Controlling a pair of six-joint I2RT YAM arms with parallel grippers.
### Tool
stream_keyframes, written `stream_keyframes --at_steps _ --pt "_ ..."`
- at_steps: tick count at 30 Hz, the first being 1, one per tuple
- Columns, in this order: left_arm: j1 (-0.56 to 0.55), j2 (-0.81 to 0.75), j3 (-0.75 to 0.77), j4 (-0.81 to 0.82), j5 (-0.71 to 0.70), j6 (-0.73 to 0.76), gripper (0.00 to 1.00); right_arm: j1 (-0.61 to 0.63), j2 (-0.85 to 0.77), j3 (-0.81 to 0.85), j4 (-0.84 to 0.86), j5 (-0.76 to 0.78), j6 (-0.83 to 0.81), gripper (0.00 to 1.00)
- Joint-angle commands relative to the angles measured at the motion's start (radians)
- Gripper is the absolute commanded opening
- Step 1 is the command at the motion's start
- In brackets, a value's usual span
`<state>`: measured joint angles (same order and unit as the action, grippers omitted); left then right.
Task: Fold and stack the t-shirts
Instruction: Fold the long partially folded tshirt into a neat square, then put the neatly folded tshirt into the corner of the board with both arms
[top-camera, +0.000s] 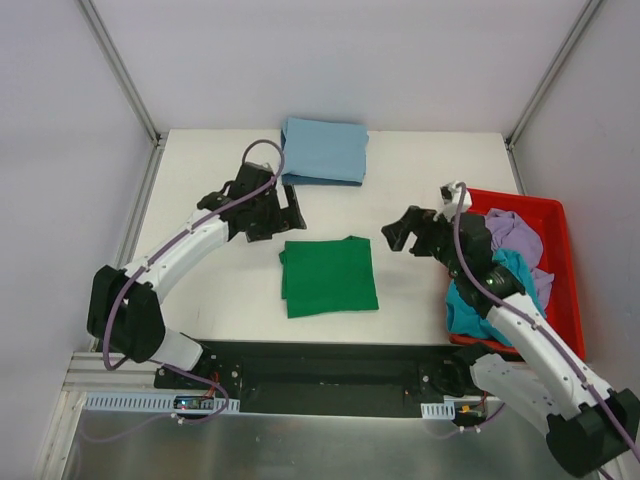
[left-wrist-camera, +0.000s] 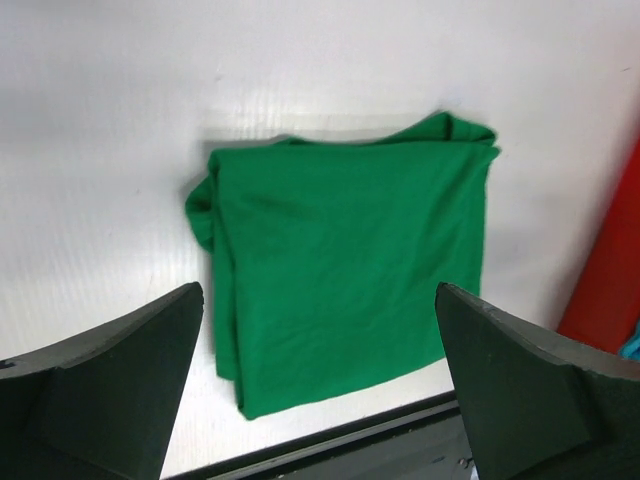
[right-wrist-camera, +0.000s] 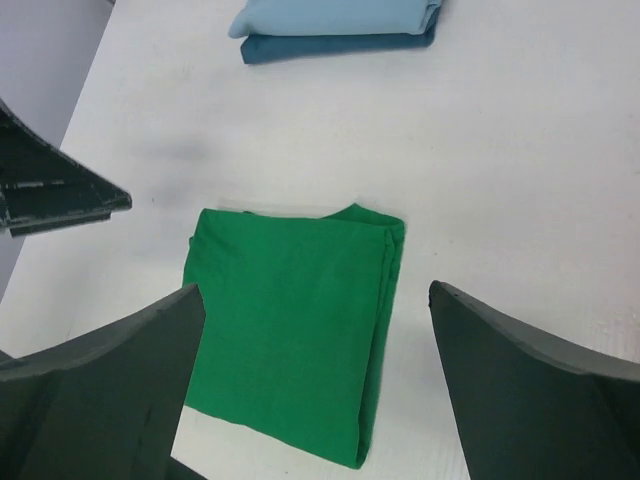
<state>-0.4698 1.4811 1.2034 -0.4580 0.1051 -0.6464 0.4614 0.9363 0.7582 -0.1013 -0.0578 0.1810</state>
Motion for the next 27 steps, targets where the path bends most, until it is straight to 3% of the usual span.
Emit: stream_keyframes --at_steps 1,6,13,17,19,21,27 --pt "0.013 -0.057 -0.135 -0.027 -0.059 -0.05 0.99 -0.004 -0.071 -0.14 -0.017 0.078 0.121 0.96" --pt "0.013 -0.059 -0.251 0.001 -0.042 -0.105 0.98 -0.003 0.028 -0.16 -0.043 -0.118 0.213 0.96" --pt "0.011 0.065 -0.294 0.061 0.022 -0.142 0.82 0.016 0.34 -0.093 -0.015 -0.217 0.199 0.99" --pt "0.011 0.157 -0.285 0.097 0.14 -0.131 0.72 0.032 0.478 -0.053 0.003 -0.22 0.193 0.86" --pt "0.01 0.188 -0.278 0.104 0.189 -0.13 0.61 0.051 0.53 -0.046 0.021 -0.212 0.202 0.8" --pt "0.01 0.2 -0.288 0.104 0.185 -0.134 0.51 0.072 0.57 -0.039 0.034 -0.223 0.206 0.74" --pt "-0.009 0.222 -0.306 0.107 0.177 -0.144 0.33 0.149 0.677 -0.002 0.057 -0.223 0.244 0.5"
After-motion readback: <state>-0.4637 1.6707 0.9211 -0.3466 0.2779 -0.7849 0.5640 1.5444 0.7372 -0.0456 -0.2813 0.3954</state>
